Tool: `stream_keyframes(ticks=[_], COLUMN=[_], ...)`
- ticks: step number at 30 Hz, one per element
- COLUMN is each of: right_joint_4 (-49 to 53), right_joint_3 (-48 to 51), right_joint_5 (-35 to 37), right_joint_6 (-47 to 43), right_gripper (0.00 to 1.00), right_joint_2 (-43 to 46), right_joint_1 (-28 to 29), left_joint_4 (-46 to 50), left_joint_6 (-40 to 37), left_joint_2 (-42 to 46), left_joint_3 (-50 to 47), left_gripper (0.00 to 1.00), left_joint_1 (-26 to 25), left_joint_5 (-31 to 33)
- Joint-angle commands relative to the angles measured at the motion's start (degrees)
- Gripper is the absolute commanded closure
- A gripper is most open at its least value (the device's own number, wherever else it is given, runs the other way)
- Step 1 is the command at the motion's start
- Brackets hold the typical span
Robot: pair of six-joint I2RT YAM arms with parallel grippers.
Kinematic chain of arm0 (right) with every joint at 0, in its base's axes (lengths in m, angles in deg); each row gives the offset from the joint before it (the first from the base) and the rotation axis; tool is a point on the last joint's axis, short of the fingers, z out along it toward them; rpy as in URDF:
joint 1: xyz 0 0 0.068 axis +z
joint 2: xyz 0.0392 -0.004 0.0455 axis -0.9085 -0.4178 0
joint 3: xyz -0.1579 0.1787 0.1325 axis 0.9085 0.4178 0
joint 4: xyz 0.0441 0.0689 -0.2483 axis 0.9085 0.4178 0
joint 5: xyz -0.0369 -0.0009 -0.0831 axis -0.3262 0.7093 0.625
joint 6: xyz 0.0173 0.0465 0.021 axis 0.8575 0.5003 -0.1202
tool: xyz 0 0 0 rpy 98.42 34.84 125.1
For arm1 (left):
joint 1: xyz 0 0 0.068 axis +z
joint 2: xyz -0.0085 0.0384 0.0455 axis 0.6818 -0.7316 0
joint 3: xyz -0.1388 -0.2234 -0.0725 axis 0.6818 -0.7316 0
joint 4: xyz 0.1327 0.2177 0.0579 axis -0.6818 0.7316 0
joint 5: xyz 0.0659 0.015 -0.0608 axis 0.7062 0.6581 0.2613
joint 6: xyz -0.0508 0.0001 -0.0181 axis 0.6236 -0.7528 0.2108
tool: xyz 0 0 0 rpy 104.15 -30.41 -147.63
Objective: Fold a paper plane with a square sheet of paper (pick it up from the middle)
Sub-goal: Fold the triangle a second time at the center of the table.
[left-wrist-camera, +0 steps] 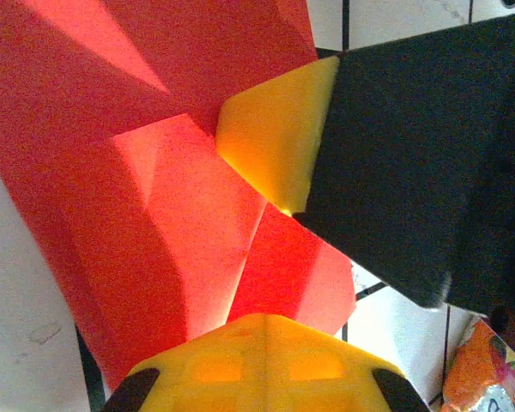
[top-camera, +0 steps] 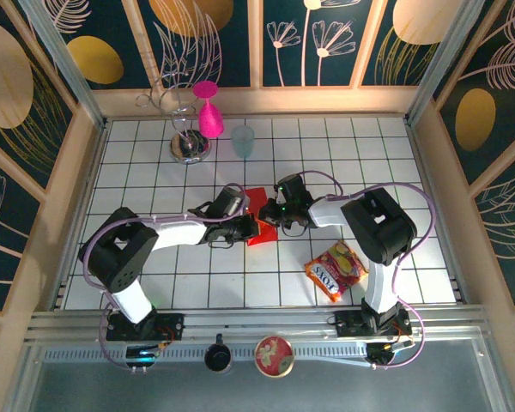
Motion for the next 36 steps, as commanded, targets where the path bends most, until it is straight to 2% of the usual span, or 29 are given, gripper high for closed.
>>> stream_keyframes(ticks=[1, 17, 36], right_joint_4=[7.29, 8.52, 9.59], right_joint_3=[2.90, 2.81, 2.81], right_joint_5=[3.77, 4.37, 5.17], right_joint_6=[0.62, 0.38, 0.03], right_gripper=[1.00, 1.00, 1.00], right_joint_2=[-4.55, -5.14, -6.19], right_joint_1=[-0.26, -0.37, -0.72], left_joint_4=[2.23, 8.59, 16.46], left_joint_6=[-1.32, -4.81, -12.40], left_joint_2=[-1.80, -5.48, -0.79], left_joint_3=[2.74, 5.02, 0.49], left_gripper=[1.00, 1.00, 1.00], left_joint_1=[-0.21, -0.20, -0.30], left_joint_5=[-0.05, 3.27, -0.12])
